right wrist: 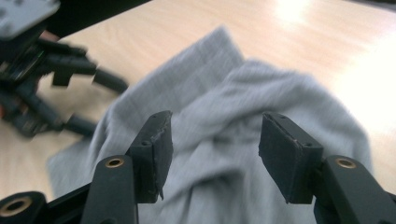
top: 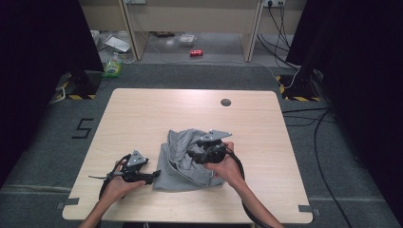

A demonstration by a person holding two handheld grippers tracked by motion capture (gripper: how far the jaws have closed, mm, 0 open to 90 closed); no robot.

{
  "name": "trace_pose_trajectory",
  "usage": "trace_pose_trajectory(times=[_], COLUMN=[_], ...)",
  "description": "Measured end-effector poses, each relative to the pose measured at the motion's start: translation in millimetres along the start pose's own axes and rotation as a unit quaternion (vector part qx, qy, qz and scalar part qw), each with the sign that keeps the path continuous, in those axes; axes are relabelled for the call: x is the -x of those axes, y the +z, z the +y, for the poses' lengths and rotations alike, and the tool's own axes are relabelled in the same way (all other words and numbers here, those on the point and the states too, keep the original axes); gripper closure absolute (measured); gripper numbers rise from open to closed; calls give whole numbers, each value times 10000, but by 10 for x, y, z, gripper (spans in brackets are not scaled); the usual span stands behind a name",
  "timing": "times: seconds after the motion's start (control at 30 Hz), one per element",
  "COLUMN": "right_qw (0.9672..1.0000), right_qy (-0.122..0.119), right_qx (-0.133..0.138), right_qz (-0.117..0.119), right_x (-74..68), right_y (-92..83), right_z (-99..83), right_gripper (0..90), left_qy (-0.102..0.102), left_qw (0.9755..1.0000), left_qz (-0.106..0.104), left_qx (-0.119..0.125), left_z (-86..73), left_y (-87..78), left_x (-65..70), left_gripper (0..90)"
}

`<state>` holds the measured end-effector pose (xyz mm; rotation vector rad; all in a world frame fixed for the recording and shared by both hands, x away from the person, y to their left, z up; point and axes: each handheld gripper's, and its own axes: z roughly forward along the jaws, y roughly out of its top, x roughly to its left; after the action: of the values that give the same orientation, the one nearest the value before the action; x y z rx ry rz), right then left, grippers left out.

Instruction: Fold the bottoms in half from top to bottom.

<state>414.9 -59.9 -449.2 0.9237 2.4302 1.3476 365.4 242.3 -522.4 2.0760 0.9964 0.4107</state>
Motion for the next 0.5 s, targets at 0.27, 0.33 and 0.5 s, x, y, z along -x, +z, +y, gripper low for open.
trace_pose_trajectory(times=[0.27,0.33,0.5], right_qw=[9999,9999,9996], right_qy=[148,130,279], right_qx=[-10,-34,-89], right_qz=[-49,-59,22], right_x=[68,60,60], right_y=[302,384,580], right_z=[316,384,507], right_gripper=[436,435,434], left_qy=[6,4,1], left_qw=[10000,10000,10000], left_qz=[-11,-10,-5], left_qx=[10,11,10], left_z=[-2,-2,-2], left_y=[1,1,1], left_x=[-2,-2,-1], left_gripper=[255,255,255])
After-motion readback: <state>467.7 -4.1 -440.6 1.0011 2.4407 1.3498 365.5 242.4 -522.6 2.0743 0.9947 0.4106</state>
